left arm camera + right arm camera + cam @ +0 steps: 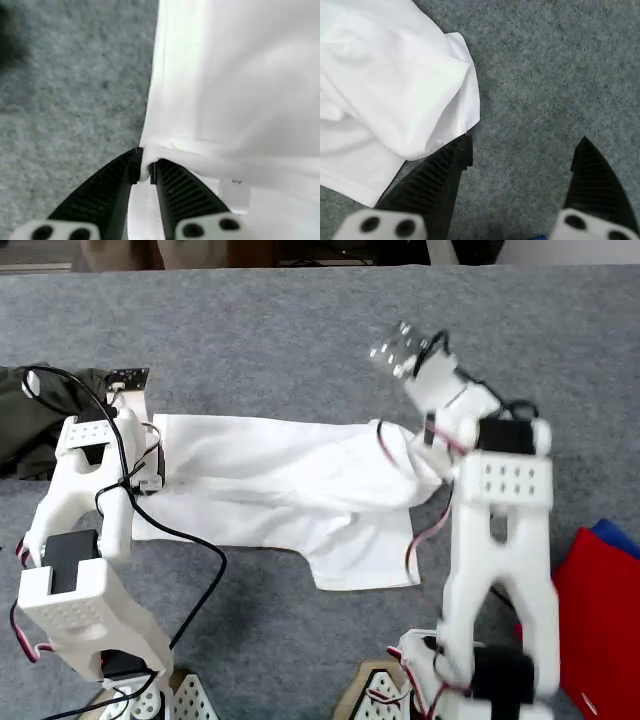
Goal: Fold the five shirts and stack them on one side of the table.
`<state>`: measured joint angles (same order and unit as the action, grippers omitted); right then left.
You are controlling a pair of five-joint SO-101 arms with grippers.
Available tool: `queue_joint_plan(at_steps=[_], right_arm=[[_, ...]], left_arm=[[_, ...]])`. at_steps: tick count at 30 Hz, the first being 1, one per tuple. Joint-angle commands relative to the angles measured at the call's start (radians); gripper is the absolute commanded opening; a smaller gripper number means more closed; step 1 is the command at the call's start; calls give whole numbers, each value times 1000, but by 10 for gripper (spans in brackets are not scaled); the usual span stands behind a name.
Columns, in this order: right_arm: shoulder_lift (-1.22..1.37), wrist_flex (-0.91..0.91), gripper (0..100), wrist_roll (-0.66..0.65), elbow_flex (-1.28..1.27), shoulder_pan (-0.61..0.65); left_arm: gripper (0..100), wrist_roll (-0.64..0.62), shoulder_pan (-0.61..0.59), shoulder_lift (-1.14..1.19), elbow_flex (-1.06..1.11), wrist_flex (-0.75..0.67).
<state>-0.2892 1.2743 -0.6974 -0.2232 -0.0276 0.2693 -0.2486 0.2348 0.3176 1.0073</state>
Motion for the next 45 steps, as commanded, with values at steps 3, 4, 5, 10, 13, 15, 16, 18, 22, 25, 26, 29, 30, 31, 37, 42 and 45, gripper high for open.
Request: queue_joint_plan(at_steps=[3,4,5,10,13,15,16,18,22,25,26,29,30,31,37,42,45], right_arm=[[306,149,313,109,392,1],[366,178,313,132,449,8],[424,215,313,153,504,15],[630,407,313,216,760,91],[702,497,313,222,857,137],[730,506,313,244,863,157],[746,506,313,255,858,159],[779,506,286,275,837,165],[842,505,218,290,819,168],[880,485,217,292,846,168],[894,485,217,290,868,168],[947,489,217,285,954,162],[967,493,217,285,978,162],[986,493,216,284,1000,160],[1066,493,213,282,1075,162],[1072,493,212,282,1090,162],[1072,496,212,282,1090,160]], left_arm=[[19,-32,-12,-2,-3,-35],[19,-32,-12,-2,-2,-35],[19,-32,-12,-2,2,-35],[19,-32,-12,-2,5,-31],[19,-32,-12,-2,5,-32],[19,-32,-12,-2,5,-34],[19,-32,-12,-1,5,-35],[19,-32,-12,-1,5,-35],[19,-31,-12,-1,3,-37],[19,-31,-12,-1,3,-37],[19,-31,-12,-1,3,-37],[19,-31,-12,-1,3,-37],[19,-31,-12,-1,3,-37],[19,-31,-12,-1,3,-37],[19,-31,-11,-1,3,-37],[19,-31,-11,1,3,-37],[19,-31,-11,1,3,-37]])
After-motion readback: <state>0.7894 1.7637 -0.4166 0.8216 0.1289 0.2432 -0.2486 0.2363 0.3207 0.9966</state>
